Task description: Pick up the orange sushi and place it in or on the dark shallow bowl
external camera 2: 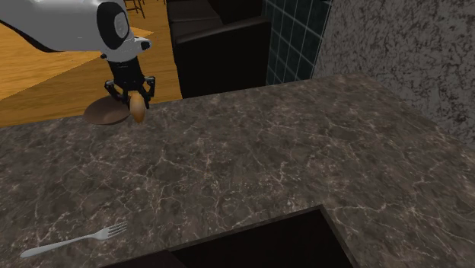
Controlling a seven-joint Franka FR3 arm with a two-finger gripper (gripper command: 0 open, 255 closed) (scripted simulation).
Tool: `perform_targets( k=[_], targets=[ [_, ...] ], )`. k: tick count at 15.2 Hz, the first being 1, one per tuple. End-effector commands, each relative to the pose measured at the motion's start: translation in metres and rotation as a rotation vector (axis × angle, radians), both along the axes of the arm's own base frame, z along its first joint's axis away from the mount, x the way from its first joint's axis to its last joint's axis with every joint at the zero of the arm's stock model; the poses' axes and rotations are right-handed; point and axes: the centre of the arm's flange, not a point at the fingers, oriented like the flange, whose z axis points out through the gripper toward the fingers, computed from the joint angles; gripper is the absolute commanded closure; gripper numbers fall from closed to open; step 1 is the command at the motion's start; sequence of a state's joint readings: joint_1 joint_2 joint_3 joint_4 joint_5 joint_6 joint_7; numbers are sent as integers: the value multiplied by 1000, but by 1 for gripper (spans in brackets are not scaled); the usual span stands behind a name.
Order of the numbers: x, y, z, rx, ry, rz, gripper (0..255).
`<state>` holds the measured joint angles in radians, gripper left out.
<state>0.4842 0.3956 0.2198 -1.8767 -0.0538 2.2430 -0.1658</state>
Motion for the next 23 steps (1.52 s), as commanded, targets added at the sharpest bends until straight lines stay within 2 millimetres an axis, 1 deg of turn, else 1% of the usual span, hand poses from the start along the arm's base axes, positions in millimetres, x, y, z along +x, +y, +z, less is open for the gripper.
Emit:
perform_targets(
  k=[1, 14, 23],
  targets=[
    [-2, 27, 1, 0, 0, -1, 255],
    [-12, 198, 2, 0, 0, -1, 255],
    [-12, 198, -46, 0, 0, -1, 255]
  ],
)
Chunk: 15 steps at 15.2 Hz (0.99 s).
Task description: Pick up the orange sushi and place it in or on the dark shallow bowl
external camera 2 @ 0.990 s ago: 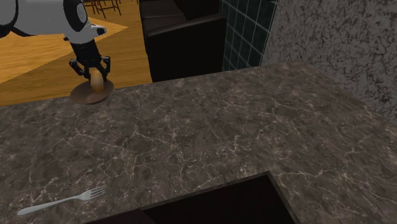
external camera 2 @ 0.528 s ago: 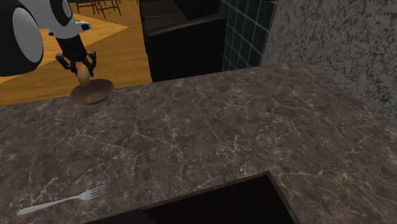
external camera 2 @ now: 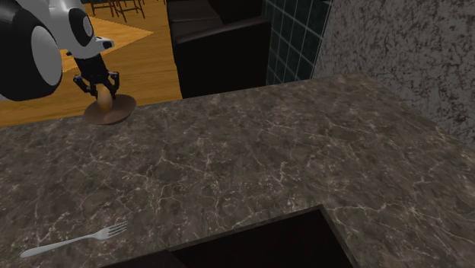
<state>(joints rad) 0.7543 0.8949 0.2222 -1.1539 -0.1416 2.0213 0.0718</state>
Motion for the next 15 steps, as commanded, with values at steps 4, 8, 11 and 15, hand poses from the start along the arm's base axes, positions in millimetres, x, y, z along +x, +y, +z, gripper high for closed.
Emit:
perform_targets(
  k=[4, 8, 11, 15],
  targets=[
    [-1, 0, -30, 0, 0, 0, 255],
    [-1, 0, -30, 0, 0, 0, 255],
    [-1, 0, -30, 0, 0, 0, 255],
    [-1, 0, -30, 0, 0, 0, 0]
  ],
)
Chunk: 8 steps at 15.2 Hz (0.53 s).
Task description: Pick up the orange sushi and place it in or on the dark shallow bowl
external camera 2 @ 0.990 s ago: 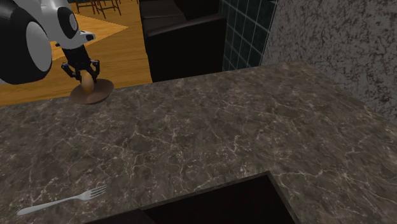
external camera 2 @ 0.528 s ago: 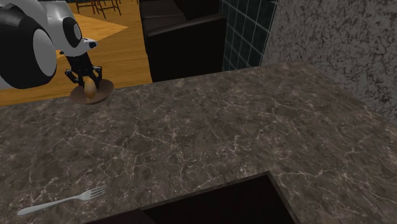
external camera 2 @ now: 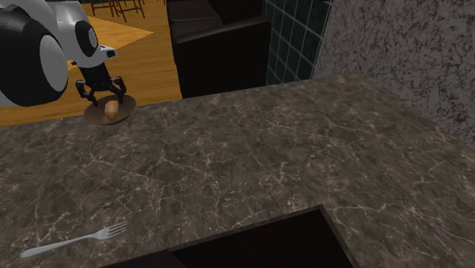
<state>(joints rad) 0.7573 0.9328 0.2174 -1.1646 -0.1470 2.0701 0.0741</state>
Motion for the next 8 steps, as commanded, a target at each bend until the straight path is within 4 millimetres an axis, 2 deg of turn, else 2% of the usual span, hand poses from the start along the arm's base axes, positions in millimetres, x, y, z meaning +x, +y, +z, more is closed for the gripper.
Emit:
perform_targets(
  k=[1, 3, 7, 8],
  targets=[
    [0, 0, 0, 0, 0, 0, 0],
    [0, 0, 0, 0, 0, 0, 0],
    [2, -1, 50, 0, 0, 0, 0],
    [2, -1, 50, 0, 0, 0, 0]
  ],
)
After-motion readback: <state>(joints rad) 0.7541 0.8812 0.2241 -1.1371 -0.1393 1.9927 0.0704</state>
